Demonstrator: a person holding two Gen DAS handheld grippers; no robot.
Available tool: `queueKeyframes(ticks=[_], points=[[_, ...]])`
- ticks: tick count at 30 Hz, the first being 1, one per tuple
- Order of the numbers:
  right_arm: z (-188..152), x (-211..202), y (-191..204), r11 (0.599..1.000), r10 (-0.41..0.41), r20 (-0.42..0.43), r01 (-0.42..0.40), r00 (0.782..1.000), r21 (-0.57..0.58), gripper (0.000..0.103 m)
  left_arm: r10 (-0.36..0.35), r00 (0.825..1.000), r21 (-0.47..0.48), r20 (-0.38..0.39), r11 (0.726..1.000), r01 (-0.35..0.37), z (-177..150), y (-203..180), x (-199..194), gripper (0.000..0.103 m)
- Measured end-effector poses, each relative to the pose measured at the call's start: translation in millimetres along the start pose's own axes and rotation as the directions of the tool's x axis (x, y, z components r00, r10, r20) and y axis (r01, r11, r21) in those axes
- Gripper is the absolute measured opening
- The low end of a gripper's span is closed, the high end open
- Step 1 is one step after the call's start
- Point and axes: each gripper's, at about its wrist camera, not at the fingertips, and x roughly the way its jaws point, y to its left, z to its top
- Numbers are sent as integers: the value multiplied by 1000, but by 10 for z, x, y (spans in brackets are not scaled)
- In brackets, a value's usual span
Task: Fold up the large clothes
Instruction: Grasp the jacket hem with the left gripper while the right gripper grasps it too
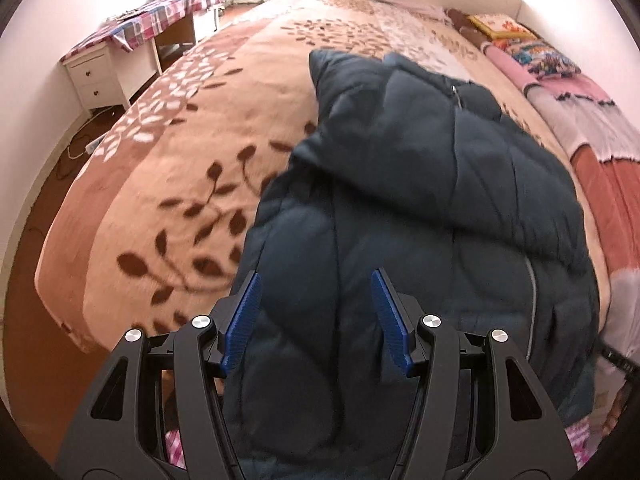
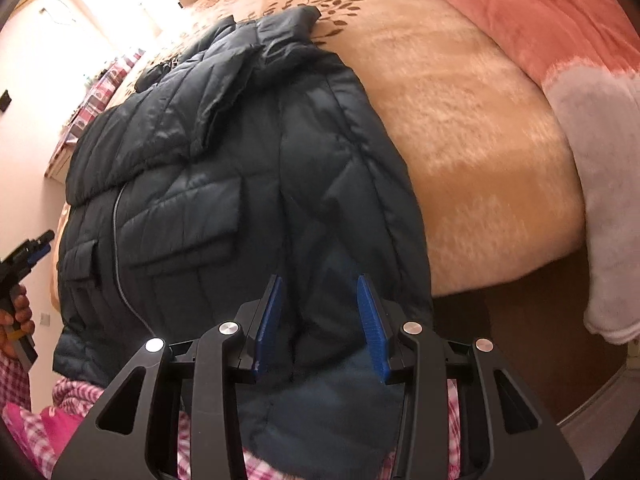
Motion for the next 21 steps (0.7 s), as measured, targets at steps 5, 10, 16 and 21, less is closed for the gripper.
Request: queueKeyframes(ticks=[5,10,16,21], points=[[-89,-5,59,1000,11,-16,-11,1000,-28,43,-4,999,1,-37,1000,4,-211,45,-59,57],[-139,2,126,999,21,-24,-22,999,-48,43,-3,998,7,-64,1000,4,-365,45,-96,57],[-233,-46,118,998,-2,-30,0,1000,-69,60,-2,995,33,-101,999,5,-540,15,-140,57],[-314,-54,96,996,-22,-56,17,998,-86,65,-10,990,35,-139,999,15,-681,26,-166,58]])
